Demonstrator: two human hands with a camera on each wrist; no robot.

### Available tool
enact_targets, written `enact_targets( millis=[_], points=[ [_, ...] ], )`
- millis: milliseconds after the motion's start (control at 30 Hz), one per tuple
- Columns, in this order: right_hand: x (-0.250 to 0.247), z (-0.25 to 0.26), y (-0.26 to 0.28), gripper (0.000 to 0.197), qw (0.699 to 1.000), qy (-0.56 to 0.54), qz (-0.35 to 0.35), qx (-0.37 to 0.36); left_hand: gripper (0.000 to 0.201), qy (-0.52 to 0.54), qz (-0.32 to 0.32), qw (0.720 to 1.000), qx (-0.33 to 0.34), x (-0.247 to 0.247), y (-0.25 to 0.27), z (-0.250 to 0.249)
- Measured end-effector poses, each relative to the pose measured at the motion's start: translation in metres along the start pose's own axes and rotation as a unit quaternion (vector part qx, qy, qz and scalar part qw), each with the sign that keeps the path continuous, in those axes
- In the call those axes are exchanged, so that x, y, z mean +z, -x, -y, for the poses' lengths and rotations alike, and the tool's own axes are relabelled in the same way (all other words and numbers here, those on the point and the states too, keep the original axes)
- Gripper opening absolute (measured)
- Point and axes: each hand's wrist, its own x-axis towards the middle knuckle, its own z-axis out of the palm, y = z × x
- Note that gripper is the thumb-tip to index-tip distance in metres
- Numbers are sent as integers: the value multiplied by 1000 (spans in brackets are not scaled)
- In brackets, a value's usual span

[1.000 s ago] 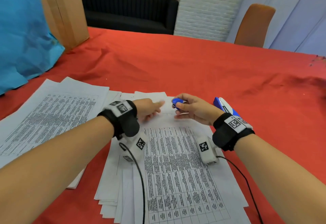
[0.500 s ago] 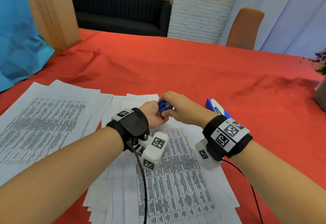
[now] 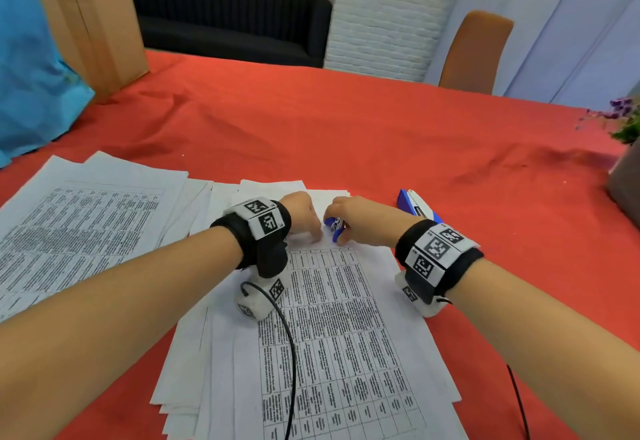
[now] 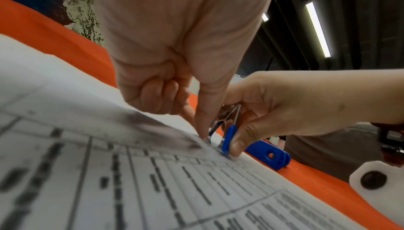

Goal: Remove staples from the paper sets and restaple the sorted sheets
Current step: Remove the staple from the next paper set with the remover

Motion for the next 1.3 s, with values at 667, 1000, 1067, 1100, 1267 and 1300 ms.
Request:
enact_targets(
  millis=[667,1000,1067,1100,1267,1300],
  points=[
    [5,-19,-1,27,988,-156,6,20,47,-221,58,973,20,13,-14,-4],
    [20,-42,1,13,811,-581,52,49,49,-242,62,968,32,13,-14,-4],
    [25,-46,-1,13,782,-619,53,53,51,-246,61,967,33,13,-13,-4],
    [27,-48,-1,13,771,-632,56,55,52,-248,60,966,33,14,-13,-5],
    [30,-48,1,13,731,-677,49,67,54,-245,59,967,28,14,-11,-5],
    [31,-47,2,12,712,-698,33,71,54,-244,62,967,28,14,-11,-5]
  ],
)
